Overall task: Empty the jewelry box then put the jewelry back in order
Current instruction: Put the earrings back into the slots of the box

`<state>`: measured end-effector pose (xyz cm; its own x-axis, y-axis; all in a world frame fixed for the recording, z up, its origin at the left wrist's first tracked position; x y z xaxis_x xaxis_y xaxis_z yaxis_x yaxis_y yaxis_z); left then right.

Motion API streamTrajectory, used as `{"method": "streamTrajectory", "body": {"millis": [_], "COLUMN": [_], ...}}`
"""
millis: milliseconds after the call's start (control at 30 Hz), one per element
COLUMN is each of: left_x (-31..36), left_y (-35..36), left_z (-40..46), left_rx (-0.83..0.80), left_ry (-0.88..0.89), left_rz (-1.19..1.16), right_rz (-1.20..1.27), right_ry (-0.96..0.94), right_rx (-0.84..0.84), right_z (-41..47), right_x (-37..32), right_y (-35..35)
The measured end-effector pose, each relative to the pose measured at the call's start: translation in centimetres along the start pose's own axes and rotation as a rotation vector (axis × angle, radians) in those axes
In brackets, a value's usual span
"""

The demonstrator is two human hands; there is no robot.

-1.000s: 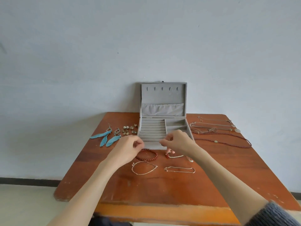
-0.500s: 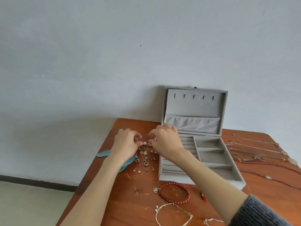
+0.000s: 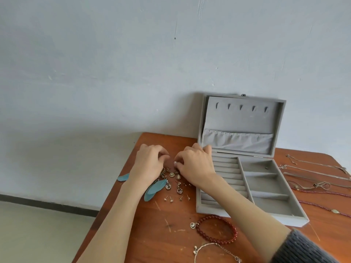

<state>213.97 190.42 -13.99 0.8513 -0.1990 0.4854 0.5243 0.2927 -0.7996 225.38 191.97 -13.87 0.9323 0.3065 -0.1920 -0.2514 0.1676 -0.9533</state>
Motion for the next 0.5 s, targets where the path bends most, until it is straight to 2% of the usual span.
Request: {"method": "streamTrajectory", "body": {"millis": [100, 267, 400, 500], "left_x": [0.4, 4.1, 8.3, 11.0], "left_y": [-0.9, -1.4, 0.5, 2.3], "left_z": [-0.2, -0.4, 0.7, 1.6], "left_rx": [0.055, 0.128, 0.062, -0.001], "left_ry": [0.013, 0.159, 0.292, 0.405], "left_rz": [-0.120, -0.242, -0.215, -0.086], "right_rz": [0.101, 0.512, 0.686, 0.804], "right_ry": [-0.009, 0.045, 0.255, 0.345], "right_rx": [0.070, 0.075, 0.056, 0.018], "right_z": [-0.9, -2.4, -2.3, -1.7], "right_x": [0.4, 4.1, 8.8, 10.9], "right_y": [-1.5, -5.0, -5.6, -5.1]}}
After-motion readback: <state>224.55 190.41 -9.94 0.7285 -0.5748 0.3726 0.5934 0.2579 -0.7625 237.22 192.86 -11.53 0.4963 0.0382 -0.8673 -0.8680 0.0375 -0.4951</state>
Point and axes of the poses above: each hand's wrist, its own z-axis towards the middle knuckle, its own y-axis out of the palm, x = y × z, the point moved 7 cm from there along z, towards the middle knuckle, and after that the axes turned 9 degrees about y, right-handed, at the moved point
